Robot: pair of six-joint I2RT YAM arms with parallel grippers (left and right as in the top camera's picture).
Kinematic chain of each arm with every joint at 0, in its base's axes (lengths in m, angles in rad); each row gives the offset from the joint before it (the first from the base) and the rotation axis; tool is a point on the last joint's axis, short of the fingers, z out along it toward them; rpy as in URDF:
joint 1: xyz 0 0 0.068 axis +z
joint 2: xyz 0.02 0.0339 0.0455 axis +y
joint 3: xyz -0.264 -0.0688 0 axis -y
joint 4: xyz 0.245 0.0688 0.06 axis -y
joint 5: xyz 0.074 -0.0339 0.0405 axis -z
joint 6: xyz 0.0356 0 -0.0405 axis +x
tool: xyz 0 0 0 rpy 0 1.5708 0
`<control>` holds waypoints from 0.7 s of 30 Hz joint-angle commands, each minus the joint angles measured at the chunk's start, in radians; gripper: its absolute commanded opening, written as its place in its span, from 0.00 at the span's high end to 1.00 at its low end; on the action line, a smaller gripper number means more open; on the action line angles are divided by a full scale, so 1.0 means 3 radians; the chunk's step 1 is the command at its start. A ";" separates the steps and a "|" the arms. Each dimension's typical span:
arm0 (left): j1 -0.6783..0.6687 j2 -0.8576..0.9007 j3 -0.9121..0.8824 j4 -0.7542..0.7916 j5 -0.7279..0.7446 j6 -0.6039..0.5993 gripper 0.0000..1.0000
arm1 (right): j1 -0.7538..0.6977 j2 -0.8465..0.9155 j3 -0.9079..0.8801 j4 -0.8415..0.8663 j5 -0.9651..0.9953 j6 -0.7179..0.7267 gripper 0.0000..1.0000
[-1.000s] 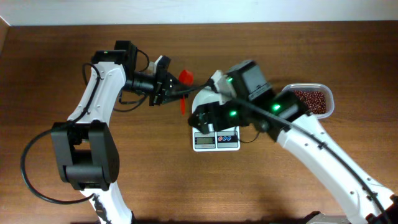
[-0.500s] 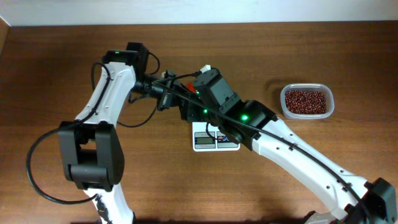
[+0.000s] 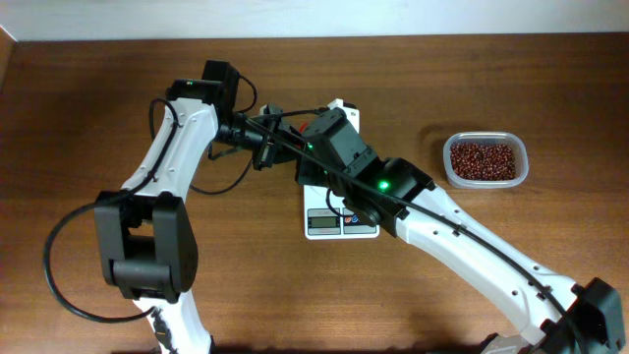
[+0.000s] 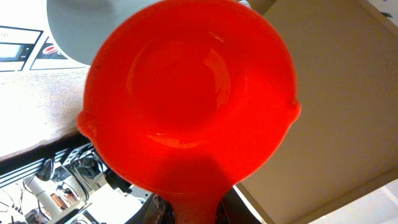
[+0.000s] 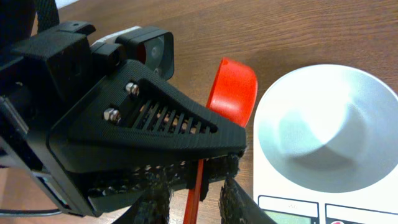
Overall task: Scoop item into bowl and weigh 50g on scale
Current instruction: 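Lift the red scoop and hand it to the right gripper above the scale, then carry the scoop with the right gripper into the bean tub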
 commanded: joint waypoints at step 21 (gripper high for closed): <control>-0.0011 -0.0065 0.0034 0.0432 0.0013 0.0916 0.57 | 0.0014 -0.0041 0.0178 -0.0116 0.0000 -0.0641 0.96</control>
